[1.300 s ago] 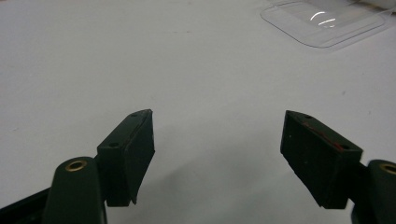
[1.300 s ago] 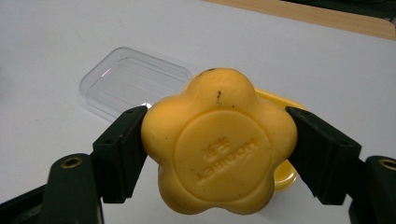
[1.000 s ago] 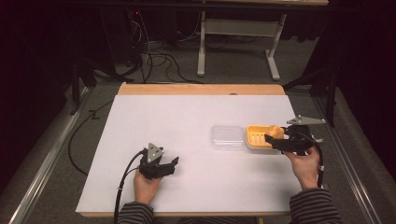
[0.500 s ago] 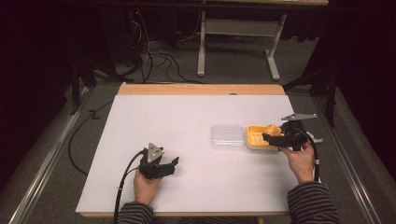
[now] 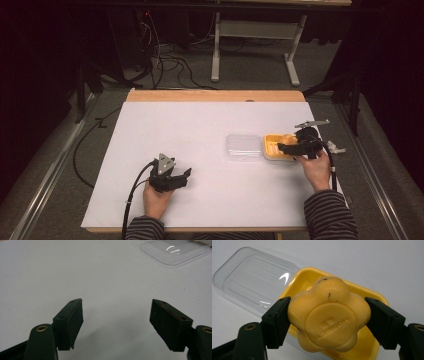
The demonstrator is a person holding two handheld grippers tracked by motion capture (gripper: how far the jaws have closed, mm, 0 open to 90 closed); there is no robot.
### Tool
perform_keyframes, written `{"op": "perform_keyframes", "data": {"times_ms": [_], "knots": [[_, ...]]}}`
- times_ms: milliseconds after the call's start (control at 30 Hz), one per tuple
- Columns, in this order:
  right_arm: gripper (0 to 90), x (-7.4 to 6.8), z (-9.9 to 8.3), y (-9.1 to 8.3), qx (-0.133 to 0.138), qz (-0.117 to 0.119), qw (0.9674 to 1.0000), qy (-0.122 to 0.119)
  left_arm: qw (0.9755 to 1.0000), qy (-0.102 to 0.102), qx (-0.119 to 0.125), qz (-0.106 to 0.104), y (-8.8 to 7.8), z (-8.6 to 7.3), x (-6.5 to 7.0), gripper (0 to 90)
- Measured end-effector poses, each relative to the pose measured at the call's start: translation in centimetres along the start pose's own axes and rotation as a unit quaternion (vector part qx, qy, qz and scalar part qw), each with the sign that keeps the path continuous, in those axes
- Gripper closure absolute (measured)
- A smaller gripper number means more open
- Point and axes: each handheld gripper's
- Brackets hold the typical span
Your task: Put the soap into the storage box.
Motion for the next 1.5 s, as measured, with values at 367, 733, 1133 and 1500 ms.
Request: {"op": "perform_keyframes", "data": {"times_ms": [367, 733, 1133, 1500], "knots": [[26.2, 0.0, 0.1, 1.4, -0.018, -0.003, 0.9998, 0.002, 1.0, 0.0, 0.0, 0.0, 0.0, 0.0, 0.0, 27.7], [26.0, 0.1, 0.2, 2.3, -0.036, -0.008, 0.9993, 0.002, 1.0, -0.003, -0.003, -0.003, 0.0, 0.1, -0.1, 27.6], [25.7, 0.0, 0.1, 2.9, -0.035, -0.021, 0.9992, -0.003, 1.0, -0.003, 0.0, -0.004, 0.0, 0.0, 0.0, 27.5], [25.4, -0.3, 0.2, 2.6, -0.006, -0.029, 0.9996, 0.002, 1.0, 0.003, 0.0, -0.003, -0.1, 0.0, 0.0, 27.4]]}}
Point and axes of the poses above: each handheld gripper's, and its own axes: y roughly forward along the jaws, z roughly out of its top, x roughly to its right, and after that the axes turned 11 degrees about -y, right-handed
